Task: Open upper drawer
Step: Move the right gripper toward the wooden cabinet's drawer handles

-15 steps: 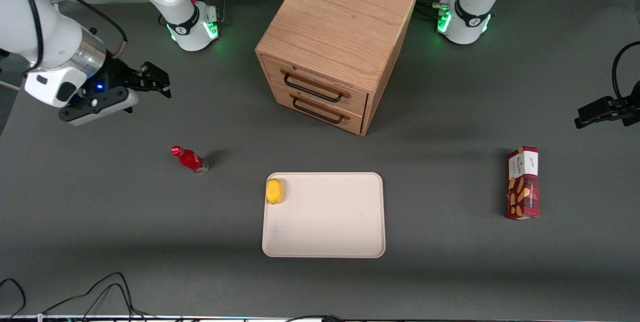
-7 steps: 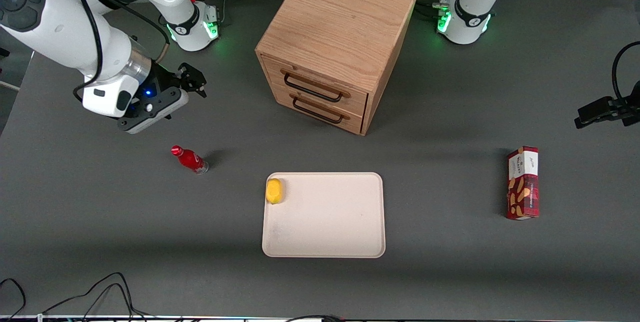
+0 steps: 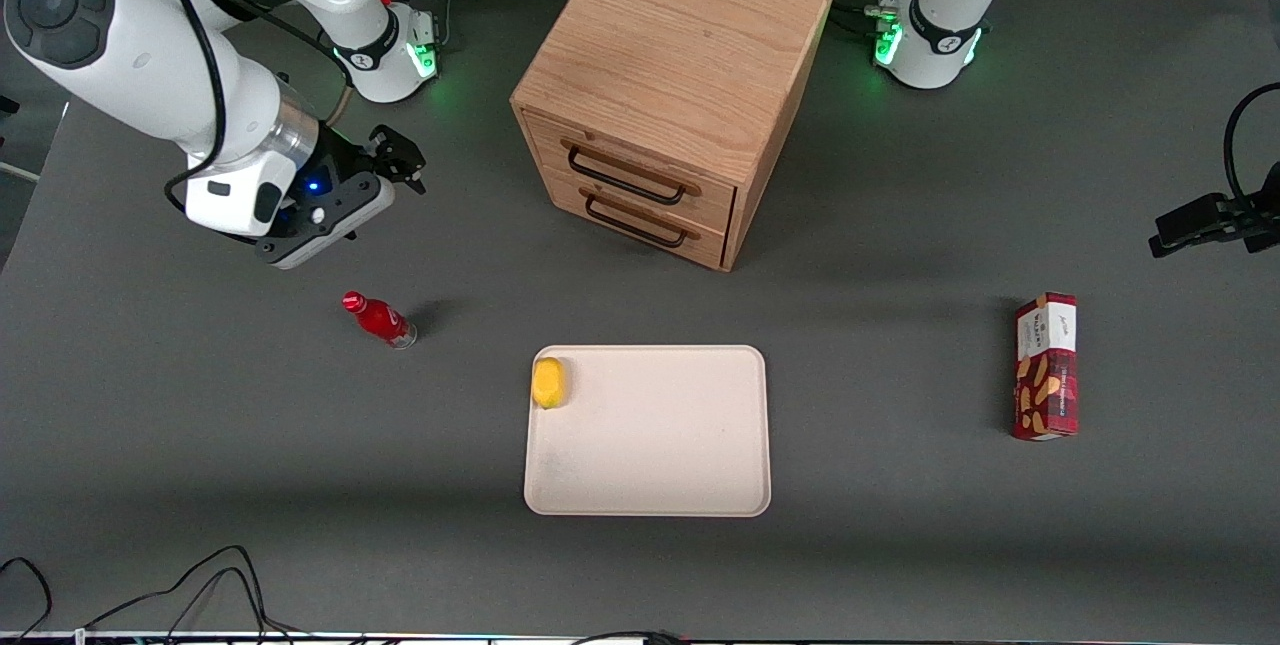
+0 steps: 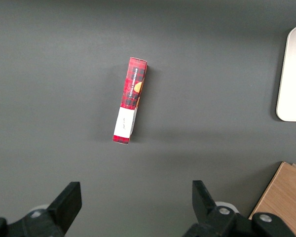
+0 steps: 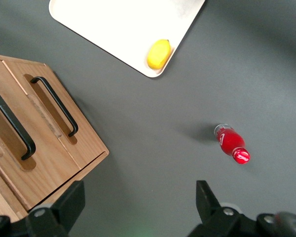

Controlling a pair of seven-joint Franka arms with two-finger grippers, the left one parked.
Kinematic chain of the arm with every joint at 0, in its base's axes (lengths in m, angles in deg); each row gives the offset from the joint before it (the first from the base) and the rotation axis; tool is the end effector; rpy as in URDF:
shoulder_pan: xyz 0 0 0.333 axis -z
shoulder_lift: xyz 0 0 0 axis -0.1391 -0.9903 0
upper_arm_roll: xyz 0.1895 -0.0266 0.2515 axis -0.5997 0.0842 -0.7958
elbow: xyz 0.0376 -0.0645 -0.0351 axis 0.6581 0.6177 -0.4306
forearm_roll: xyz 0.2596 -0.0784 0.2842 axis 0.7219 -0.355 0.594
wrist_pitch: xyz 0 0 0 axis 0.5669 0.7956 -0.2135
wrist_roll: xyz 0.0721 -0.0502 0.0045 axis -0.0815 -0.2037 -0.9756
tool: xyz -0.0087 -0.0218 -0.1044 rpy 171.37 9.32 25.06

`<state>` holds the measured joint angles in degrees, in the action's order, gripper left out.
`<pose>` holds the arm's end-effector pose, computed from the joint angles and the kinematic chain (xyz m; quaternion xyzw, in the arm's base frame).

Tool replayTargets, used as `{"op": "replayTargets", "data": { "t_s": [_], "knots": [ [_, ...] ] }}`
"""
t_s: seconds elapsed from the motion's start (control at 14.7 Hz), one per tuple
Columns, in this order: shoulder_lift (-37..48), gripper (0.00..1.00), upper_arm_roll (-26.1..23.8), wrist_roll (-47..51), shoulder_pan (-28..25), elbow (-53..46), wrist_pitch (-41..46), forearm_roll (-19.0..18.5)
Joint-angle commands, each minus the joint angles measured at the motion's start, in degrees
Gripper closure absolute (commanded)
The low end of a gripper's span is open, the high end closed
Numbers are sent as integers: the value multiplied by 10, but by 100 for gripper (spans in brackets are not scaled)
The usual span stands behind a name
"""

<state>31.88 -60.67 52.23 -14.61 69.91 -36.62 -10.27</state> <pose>0.5379 0.2230 0.5722 -0.9626 -0.2595 0.0398 0.0665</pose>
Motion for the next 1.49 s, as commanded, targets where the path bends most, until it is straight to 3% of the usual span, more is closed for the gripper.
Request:
{"op": "replayTargets", "data": {
  "t_s": [0.0, 0.41, 1.43],
  "knots": [
    [-20, 0, -10, -39, 1, -10, -3, 11],
    [-50, 0, -11, -161, 4, -16, -20, 10],
    [-61, 0, -10, -254, 4, -16, -55, 5]
  ]
}}
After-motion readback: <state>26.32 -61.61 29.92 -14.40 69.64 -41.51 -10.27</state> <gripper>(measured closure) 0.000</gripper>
